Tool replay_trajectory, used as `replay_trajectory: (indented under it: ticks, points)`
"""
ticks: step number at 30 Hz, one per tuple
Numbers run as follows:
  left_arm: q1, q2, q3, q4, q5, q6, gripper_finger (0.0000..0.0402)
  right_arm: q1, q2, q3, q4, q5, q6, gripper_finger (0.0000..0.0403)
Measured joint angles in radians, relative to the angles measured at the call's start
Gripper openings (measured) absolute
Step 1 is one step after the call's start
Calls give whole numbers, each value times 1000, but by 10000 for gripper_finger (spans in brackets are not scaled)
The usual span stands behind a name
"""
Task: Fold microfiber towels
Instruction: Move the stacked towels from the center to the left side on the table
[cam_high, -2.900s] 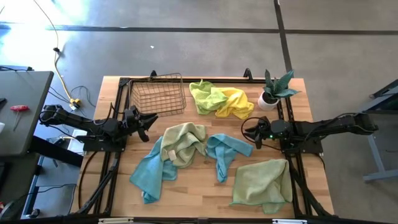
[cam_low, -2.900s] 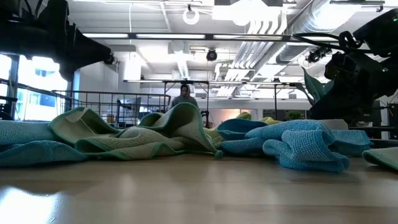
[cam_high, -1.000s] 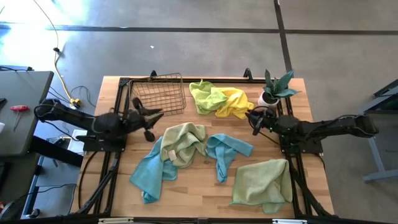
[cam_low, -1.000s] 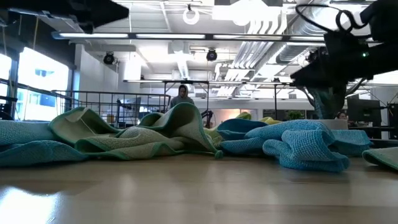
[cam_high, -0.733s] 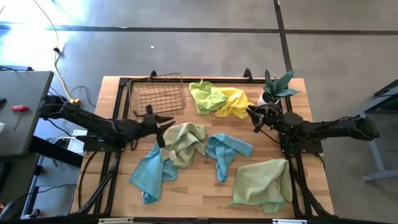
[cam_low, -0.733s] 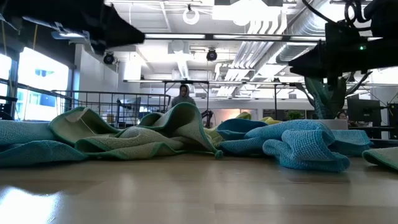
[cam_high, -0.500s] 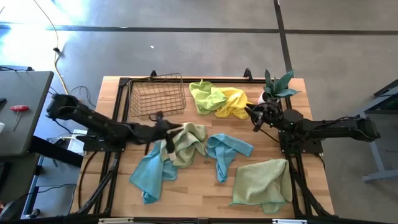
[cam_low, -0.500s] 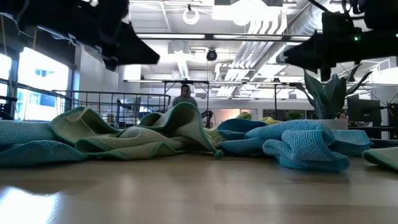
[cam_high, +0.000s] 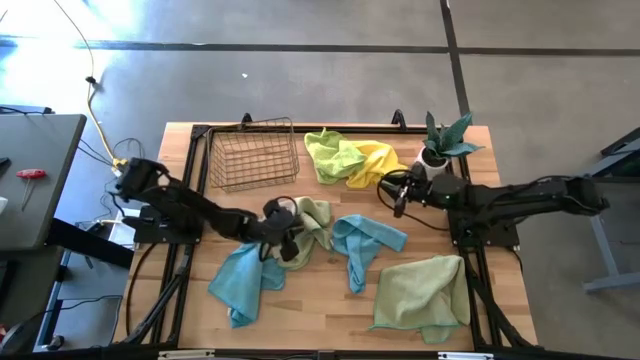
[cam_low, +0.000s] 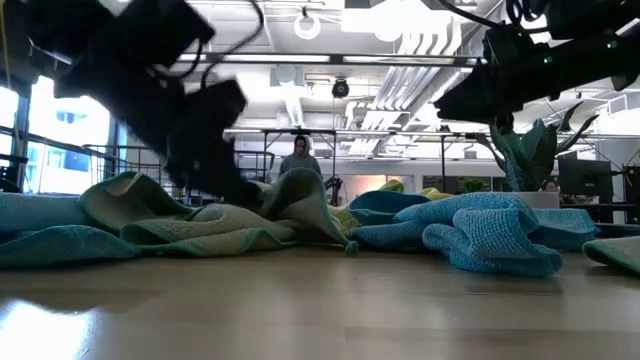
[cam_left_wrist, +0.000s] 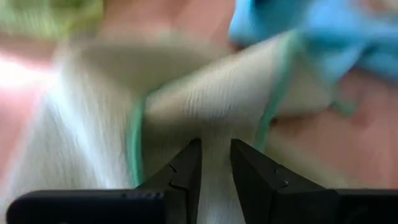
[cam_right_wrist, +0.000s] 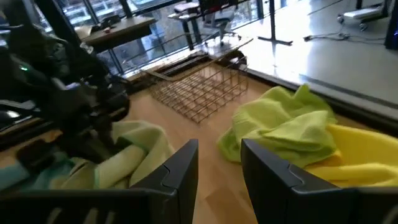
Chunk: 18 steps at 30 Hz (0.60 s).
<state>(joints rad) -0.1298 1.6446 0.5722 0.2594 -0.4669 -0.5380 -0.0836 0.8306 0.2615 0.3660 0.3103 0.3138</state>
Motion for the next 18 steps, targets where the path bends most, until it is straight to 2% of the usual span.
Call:
replay_trajectory:
  ticks: [6,15,18]
  points:
    - [-61,48,6,-92,88,-183,76,84,90,1,85,0,47,114]
    - [-304,-34,3,-223,204,-352,76,173,215,1,255,30,52,114]
    - [-384,-62,1,-279,208,-450,76,189,244,0,301,30,47,114]
